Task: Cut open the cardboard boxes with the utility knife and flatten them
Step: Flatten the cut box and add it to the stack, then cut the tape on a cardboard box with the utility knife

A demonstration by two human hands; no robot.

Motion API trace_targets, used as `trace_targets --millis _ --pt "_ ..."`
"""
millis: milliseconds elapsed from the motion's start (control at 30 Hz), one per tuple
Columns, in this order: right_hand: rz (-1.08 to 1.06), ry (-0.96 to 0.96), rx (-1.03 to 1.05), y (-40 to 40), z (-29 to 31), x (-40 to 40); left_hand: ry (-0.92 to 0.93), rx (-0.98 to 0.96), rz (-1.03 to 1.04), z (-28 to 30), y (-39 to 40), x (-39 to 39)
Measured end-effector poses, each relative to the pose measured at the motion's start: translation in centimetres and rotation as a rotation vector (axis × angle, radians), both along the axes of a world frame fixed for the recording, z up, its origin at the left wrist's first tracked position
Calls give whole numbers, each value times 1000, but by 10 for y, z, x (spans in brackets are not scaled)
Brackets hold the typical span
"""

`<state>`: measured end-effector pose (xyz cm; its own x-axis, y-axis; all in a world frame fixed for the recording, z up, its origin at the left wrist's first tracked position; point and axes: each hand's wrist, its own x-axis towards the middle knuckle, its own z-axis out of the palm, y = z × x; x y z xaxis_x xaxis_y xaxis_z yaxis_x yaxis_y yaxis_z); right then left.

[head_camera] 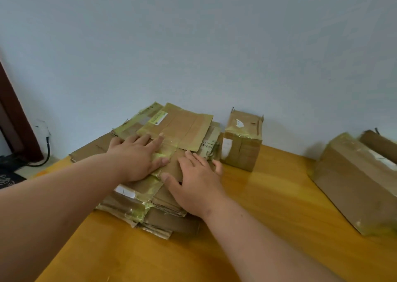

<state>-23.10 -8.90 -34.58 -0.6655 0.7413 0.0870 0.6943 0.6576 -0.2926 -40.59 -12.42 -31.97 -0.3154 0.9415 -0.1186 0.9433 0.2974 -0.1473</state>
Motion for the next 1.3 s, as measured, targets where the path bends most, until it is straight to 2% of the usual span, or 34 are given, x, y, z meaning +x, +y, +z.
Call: trace_targets --millis 67,167,267,433,533,633,700,900,1067,1300 --pt "-25 149 43 3 1 9 -11 9 -23 5 0 6" --pt "-163 316 164 13 2 26 -47 167 -61 18 5 24" --pt "-312 334 156 25 6 45 -144 278 -103 33 15 51" --pt "-475 299 75 49 14 74 -230 263 -180 44 46 91" --pt "-470 176 9 68 14 90 -273 209 -167 41 67 110" --pt "-422 151 -28 82 10 102 -480 195 -109 35 84 124" --pt "-402 212 -19 85 7 108 -651 240 -72 30 92 134" --pt "-427 587 -116 80 5 128 -940 475 -60 33 95 171" --pt "-494 739 -165 59 8 155 -938 504 -120 43 77 203" --pt "-453 911 -280 7 15 201 -999 538 -158 45 26 237"
